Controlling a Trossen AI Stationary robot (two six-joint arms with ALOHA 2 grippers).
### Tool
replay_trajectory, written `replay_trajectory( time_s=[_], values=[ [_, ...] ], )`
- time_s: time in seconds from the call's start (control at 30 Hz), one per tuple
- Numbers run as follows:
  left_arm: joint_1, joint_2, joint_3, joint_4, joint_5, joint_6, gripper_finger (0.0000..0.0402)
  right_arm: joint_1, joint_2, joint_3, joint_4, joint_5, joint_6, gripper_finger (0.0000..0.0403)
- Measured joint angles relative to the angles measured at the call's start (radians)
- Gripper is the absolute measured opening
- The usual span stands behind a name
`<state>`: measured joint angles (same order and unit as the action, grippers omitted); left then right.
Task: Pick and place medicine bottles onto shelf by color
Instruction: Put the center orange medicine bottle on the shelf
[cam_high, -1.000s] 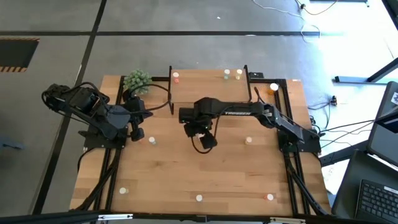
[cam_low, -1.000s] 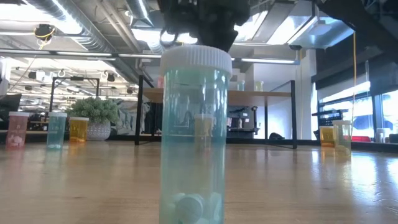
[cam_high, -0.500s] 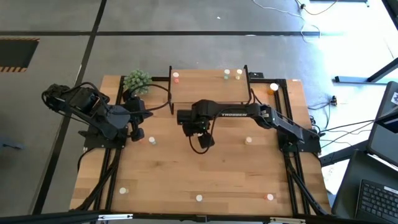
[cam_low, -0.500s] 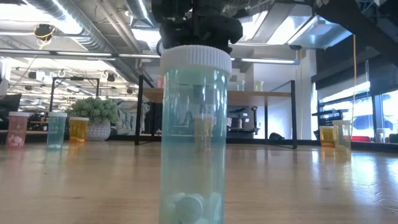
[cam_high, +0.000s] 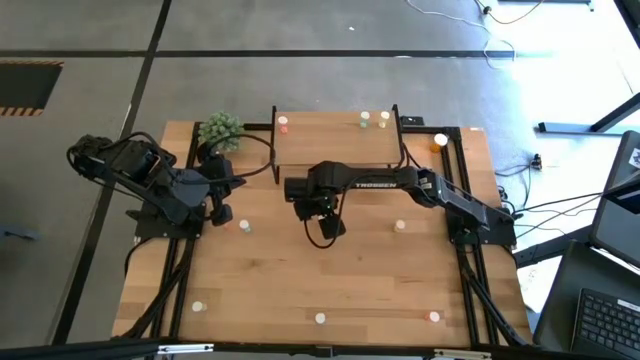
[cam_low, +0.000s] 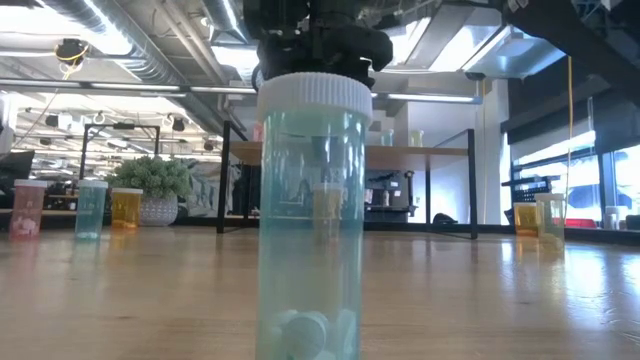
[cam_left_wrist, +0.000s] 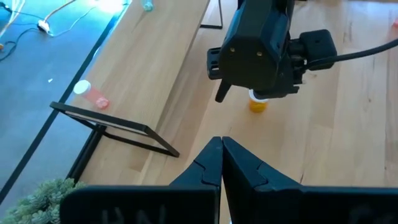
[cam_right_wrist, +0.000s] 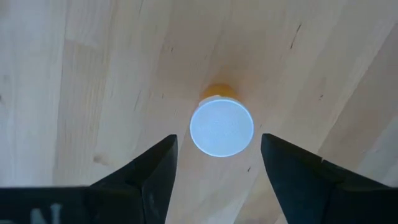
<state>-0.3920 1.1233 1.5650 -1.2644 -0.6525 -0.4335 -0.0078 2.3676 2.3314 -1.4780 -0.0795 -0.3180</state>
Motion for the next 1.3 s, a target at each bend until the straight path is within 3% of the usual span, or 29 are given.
replay_trajectory(
  time_s=[0.93,1.3],
  values=[
    [0.0,0.0,0.0,0.0,0.044,0.104,0.0026,0.0,0.0,0.0,0.01,-0.001,0.0,0.0232],
    [0.0,0.0,0.0,0.0,0.044,0.105,0.0013,0.0,0.0,0.0,0.032,-0.002,0.0,0.0232]
  ],
)
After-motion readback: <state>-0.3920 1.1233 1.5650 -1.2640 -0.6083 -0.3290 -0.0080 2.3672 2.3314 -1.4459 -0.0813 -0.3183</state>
